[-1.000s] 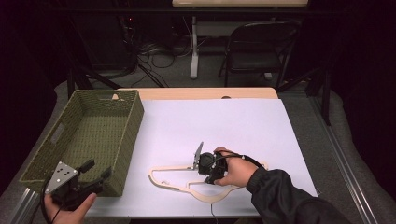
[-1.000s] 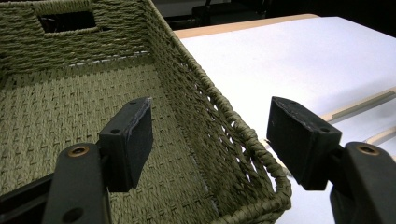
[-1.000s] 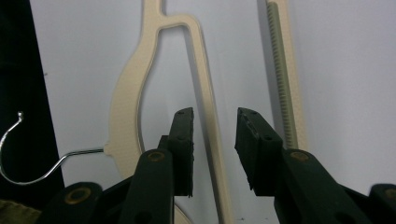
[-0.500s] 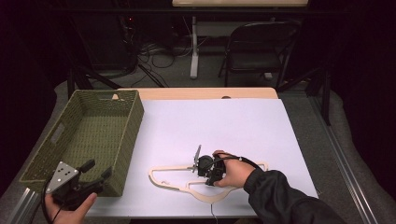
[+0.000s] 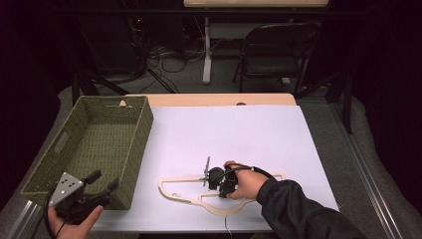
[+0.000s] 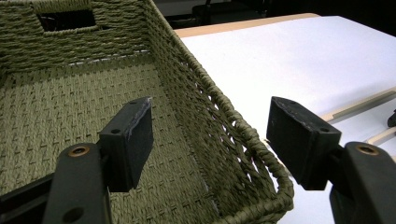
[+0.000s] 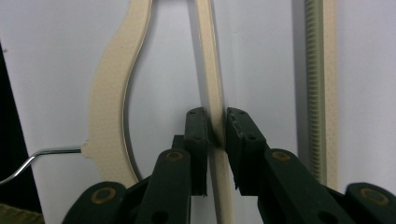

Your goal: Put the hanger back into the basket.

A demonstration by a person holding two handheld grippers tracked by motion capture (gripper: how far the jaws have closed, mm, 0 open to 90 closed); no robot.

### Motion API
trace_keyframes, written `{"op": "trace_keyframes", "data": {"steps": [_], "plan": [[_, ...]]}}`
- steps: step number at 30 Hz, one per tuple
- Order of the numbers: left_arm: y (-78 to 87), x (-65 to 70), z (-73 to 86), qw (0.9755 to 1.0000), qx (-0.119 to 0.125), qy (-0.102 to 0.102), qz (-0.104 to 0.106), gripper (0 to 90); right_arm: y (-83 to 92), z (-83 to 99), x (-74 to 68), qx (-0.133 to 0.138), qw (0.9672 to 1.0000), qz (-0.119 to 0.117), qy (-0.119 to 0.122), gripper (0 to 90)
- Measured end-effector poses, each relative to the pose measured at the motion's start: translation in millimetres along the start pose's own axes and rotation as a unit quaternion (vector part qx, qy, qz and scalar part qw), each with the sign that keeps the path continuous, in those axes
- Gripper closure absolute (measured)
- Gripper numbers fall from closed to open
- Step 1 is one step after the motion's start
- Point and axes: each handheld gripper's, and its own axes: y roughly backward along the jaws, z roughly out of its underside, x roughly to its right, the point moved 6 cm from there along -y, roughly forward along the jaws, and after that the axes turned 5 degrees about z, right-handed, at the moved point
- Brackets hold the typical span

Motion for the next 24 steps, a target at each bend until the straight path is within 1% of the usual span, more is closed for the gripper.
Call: {"op": "trace_keyframes", "data": {"steps": [2, 4, 5, 6, 8, 10, 11, 12, 13, 16, 22, 24], "plan": [[-0.1, 0.3, 0.0, 1.0, 0.0, 0.0, 0.001, 31.5, -1.5, -0.3, -0.7, -0.009, 0.9999, 0.0, 0.008, 79.6], [-0.1, 0.4, 0.0, 1.0, 0.0, 0.0, 0.001, 31.5, -1.7, -1.1, -0.3, -0.01, 0.9999, 0.0, 0.012, 81.8], [-0.1, 0.4, 0.0, 1.0, 0.0, 0.0, 0.001, 31.5, -1.8, -1.4, 0.5, -0.01, 0.9998, 0.003, 0.018, 83.2], [-0.2, 0.6, 0.0, 1.0, 0.0, 0.0, 0.001, 31.5, -1.8, -1.4, 0.5, -0.01, 0.9998, 0.003, 0.018, 83.2], [-0.5, 1.2, 0.0, 1.0, 0.0, -0.001, 0.003, 31.5, -1.8, -2.0, 0.5, -0.014, 0.9995, 0.0, 0.03, 84.2], [-0.6, 1.7, 0.0, 1.0, -0.001, -0.002, 0.002, 31.5, -1.8, -2.1, 0.0, -0.013, 0.9994, 0.001, 0.033, 84.5], [-0.8, 2.0, 0.0, 1.0, -0.001, -0.002, 0.003, 31.5, -1.2, -1.9, -0.2, -0.015, 0.999, 0.0, 0.042, 84.8], [-0.9, 2.2, -0.1, 1.0, 0.0, -0.002, 0.004, 31.6, -1.3, -1.8, -0.1, -0.011, 0.9989, 0.0, 0.046, 85.0], [-0.8, 2.3, 0.0, 1.0, -0.002, -0.003, 0.004, 31.7, 0.3, -1.1, -1.2, -0.007, 0.9988, -0.011, 0.048, 85.3], [-1.4, 2.6, 0.1, 1.0, -0.001, -0.002, 0.005, 31.7, 2.3, -0.1, -3.8, -0.005, 0.9984, -0.026, 0.05, 85.4], [-1.7, 3.5, -0.3, 1.0, -0.001, -0.003, 0.004, 31.7, 4.6, 1.0, -8.1, -0.004, 0.9975, -0.035, 0.061, 85.5], [-1.7, 3.9, -0.5, 1.0, -0.001, -0.004, 0.004, 31.7, 6.6, 1.5, -9.7, -0.003, 0.9974, -0.041, 0.059, 85.6]]}}
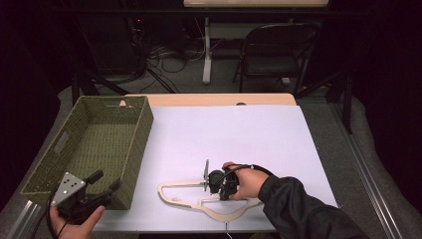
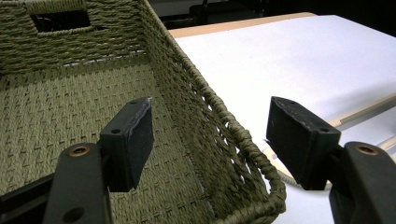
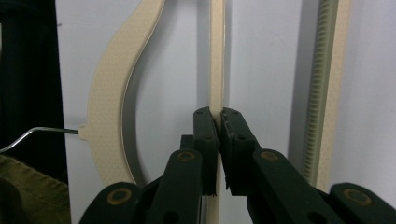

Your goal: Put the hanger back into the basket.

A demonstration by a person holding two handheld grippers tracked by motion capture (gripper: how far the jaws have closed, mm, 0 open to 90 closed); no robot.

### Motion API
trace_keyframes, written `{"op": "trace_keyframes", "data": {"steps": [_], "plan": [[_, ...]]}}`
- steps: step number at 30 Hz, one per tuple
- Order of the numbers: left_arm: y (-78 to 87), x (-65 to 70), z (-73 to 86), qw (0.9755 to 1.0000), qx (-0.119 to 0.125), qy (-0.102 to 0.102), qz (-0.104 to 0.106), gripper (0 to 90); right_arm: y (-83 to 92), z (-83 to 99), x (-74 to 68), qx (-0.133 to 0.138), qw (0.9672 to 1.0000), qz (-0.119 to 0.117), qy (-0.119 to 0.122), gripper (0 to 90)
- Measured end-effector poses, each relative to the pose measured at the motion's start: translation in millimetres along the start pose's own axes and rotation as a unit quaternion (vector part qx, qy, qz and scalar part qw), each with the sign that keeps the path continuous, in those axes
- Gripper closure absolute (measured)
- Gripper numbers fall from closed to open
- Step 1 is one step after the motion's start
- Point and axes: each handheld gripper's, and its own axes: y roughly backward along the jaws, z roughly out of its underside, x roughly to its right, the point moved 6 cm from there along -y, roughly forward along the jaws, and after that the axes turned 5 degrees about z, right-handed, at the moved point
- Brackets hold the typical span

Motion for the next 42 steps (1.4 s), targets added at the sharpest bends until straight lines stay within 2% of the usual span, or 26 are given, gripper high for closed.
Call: {"op": "trace_keyframes", "data": {"steps": [6, 10, 13, 16, 17, 18, 19, 22, 23, 25, 26, 27, 29, 30, 32, 33, 34, 35, 36, 37, 40, 41, 42], "plan": [[-1.0, 5.0, -1.5, 1.0, 0.0, -0.006, 0.004, 32.1, 11.6, -0.1, 1.8, 0.018, 0.9998, 0.002, -0.009, 85.6], [-4.9, 17.3, -4.0, 0.9996, -0.001, -0.019, 0.019, 32.2, 20.3, 0.1, 5.0, 0.034, 0.9993, 0.0, -0.015, 85.6], [-11.2, 30.8, -4.6, 0.9988, -0.005, -0.031, 0.039, 32.7, 23.3, 0.7, 4.9, 0.033, 0.9992, -0.001, -0.02, 85.6], [-20.3, 47.8, -3.8, 0.997, -0.014, -0.047, 0.06, 32.7, 27.5, 0.0, 6.1, 0.031, 0.9993, -0.002, -0.02, 85.6], [-20.3, 47.8, -3.8, 0.997, -0.014, -0.047, 0.06, 32.7, 27.5, 0.0, 6.1, 0.031, 0.9993, -0.002, -0.02, 85.6], [-25.4, 57.0, -3.0, 0.9956, -0.018, -0.055, 0.073, 32.7, 31.1, -1.5, 6.9, 0.035, 0.9992, -0.003, -0.02, 85.6], [-25.4, 57.0, -3.0, 0.9956, -0.018, -0.055, 0.073, 32.7, 31.1, -1.5, 6.9, 0.035, 0.9992, -0.003, -0.02, 85.6], [-37.6, 75.7, -0.2, 0.9925, -0.026, -0.066, 0.099, 32.7, 36.0, -4.1, 8.5, 0.04, 0.999, -0.001, -0.021, 85.6], [-37.6, 75.7, -0.2, 0.9925, -0.026, -0.066, 0.099, 32.7, 36.0, -4.1, 8.5, 0.04, 0.999, -0.001, -0.021, 85.6], [-45.9, 87.4, 1.8, 0.9899, -0.033, -0.076, 0.116, 32.6, 37.8, -5.4, 10.9, 0.04, 0.999, 0.001, -0.018, 85.6], [-45.9, 87.4, 1.8, 0.9899, -0.033, -0.076, 0.116, 32.5, 38.2, -5.8, 11.1, 0.04, 0.999, 0.001, -0.019, 85.6], [-49.2, 92.7, 2.6, 0.9887, -0.034, -0.079, 0.123, 32.4, 39.0, -6.5, 11.4, 0.04, 0.9989, -0.001, -0.023, 85.6], [-57.8, 106.9, 4.0, 0.9842, -0.04, -0.095, 0.144, 32.4, 39.5, -8.1, 12.4, 0.042, 0.9988, 0.0, -0.025, 85.7], [-60.3, 110.9, 4.7, 0.9829, -0.042, -0.098, 0.15, 32.5, 39.6, -8.9, 13.0, 0.041, 0.9988, -0.001, -0.025, 85.6], [-68.0, 122.6, 7.6, 0.9787, -0.049, -0.112, 0.165, 32.6, 39.0, -10.6, 14.9, 0.043, 0.9988, 0.001, -0.022, 85.6], [-68.0, 122.6, 7.6, 0.9787, -0.049, -0.112, 0.165, 32.7, 39.0, -10.6, 14.9, 0.043, 0.9988, 0.001, -0.022, 85.6], [-73.9, 132.2, 11.6, 0.9751, -0.057, -0.121, 0.177, 32.6, 38.8, -11.6, 15.5, 0.041, 0.9988, -0.001, -0.028, 85.6], [-73.9, 132.2, 11.6, 0.9751, -0.057, -0.121, 0.177, 32.7, 38.8, -11.6, 15.5, 0.041, 0.9988, -0.001, -0.028, 85.6], [-79.7, 141.8, 16.8, 0.971, -0.066, -0.135, 0.186, 32.6, 38.8, -11.9, 16.3, 0.04, 0.9987, -0.003, -0.031, 85.6], [-79.7, 141.8, 16.8, 0.971, -0.066, -0.135, 0.186, 32.7, 38.8, -11.9, 16.3, 0.04, 0.9987, -0.003, -0.031, 85.6], [-87.1, 154.8, 24.0, 0.9655, -0.076, -0.159, 0.191, 32.5, 38.0, -11.5, 18.0, 0.038, 0.9988, -0.005, -0.032, 85.6], [-87.1, 154.8, 24.0, 0.9655, -0.076, -0.159, 0.191, 32.4, 38.0, -11.5, 18.0, 0.038, 0.9988, -0.005, -0.032, 85.6], [-89.8, 158.5, 25.1, 0.9627, -0.077, -0.173, 0.193, 32.4, 37.8, -11.3, 17.8, 0.037, 0.9987, -0.008, -0.035, 85.6]]}}
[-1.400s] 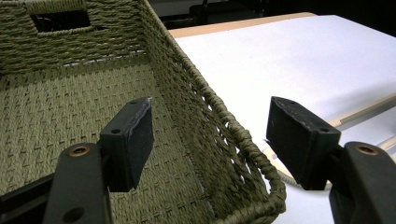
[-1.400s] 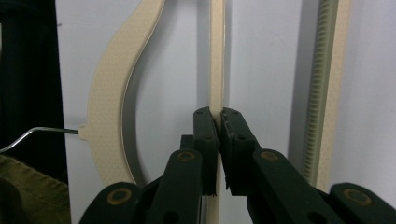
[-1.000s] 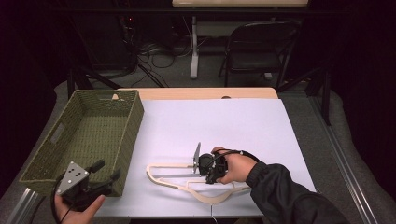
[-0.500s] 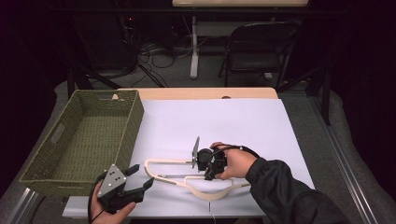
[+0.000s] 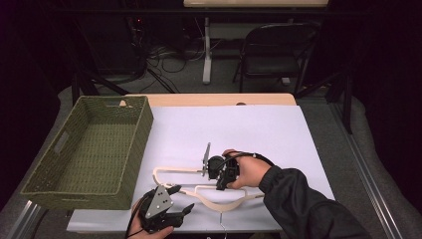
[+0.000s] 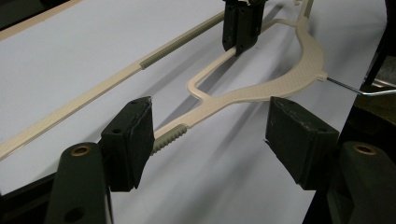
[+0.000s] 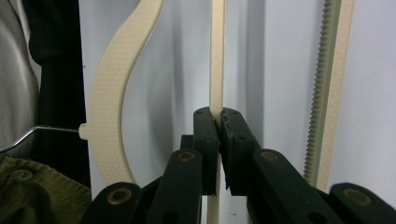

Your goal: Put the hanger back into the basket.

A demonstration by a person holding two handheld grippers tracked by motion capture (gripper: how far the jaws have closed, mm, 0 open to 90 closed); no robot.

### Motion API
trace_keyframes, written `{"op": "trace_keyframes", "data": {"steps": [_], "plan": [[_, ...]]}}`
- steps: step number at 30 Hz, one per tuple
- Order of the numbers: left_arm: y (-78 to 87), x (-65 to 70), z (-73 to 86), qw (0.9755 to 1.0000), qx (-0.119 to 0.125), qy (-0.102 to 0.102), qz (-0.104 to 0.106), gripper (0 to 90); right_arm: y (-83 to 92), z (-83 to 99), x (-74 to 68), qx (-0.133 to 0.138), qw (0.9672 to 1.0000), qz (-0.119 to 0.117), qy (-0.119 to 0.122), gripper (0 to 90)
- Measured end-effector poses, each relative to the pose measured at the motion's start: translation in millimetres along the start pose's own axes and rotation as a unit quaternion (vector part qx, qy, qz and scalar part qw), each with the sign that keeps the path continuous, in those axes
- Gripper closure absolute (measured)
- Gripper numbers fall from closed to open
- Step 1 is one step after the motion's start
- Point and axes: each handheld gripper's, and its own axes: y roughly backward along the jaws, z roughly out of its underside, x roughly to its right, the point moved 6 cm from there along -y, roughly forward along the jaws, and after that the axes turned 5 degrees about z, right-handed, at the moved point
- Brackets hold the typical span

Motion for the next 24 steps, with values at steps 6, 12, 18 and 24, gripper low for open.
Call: {"op": "trace_keyframes", "data": {"steps": [6, 12, 18, 24], "plan": [[-10.3, 6.8, -1.0, 0.9994, -0.004, -0.035, 0.004, 28.1, -0.2, -0.4, -1.1, -0.003, 0.9999, -0.009, -0.004, 85.6], [-23.8, 13.0, 0.7, 0.9974, -0.023, -0.068, 0.002, 19.5, -1.7, -0.9, -1.7, -0.005, 0.9999, -0.015, -0.007, 85.6], [-34.6, 13.0, 0.1, 0.9952, -0.035, -0.091, -0.003, 17.1, -4.1, -2.4, -1.6, -0.007, 0.9998, -0.018, -0.004, 85.6], [-42.6, 13.8, 0.4, 0.9942, -0.041, -0.099, 0.006, 16.9, -6.3, -2.6, -0.4, -0.01, 0.9998, -0.018, -0.007, 85.6]]}}
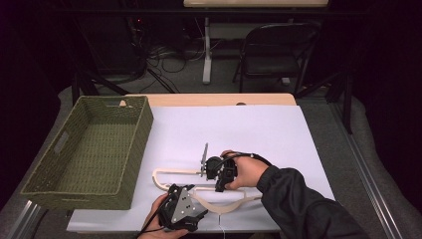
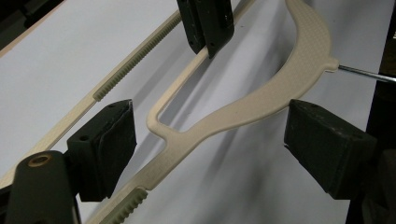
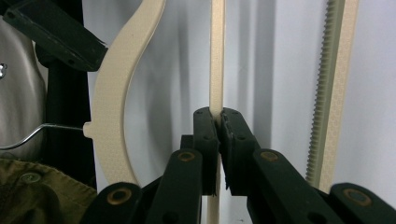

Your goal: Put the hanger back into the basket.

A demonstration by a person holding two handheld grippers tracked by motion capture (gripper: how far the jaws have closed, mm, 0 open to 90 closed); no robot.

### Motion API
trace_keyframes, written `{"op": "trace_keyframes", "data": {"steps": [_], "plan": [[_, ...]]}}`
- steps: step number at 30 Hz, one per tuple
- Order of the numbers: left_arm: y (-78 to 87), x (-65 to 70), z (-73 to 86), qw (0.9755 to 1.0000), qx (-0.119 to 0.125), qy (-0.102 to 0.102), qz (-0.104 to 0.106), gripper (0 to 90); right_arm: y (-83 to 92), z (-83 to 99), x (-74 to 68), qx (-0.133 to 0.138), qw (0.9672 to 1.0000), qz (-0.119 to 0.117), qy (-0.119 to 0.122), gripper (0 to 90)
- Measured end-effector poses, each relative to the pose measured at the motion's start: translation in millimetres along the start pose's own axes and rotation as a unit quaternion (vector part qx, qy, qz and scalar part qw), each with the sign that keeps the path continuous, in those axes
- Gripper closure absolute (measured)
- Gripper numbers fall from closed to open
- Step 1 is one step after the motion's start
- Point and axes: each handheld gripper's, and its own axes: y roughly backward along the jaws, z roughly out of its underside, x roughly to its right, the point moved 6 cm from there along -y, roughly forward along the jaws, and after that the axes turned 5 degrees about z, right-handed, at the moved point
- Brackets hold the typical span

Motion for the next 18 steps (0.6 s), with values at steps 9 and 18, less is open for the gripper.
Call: {"op": "trace_keyframes", "data": {"steps": [9, 18], "plan": [[-5.7, 4.1, 0.5, 0.9996, -0.011, -0.028, -0.001, 16.9, -1.0, 1.1, 2.0, -0.001, 1.0, -0.007, -0.004, 85.6], [-10.3, 6.7, -3.4, 0.9989, -0.004, -0.046, -0.001, 19.7, -4.8, -3.3, -0.9, -0.003, 0.9999, -0.011, 0.0, 85.5]]}}
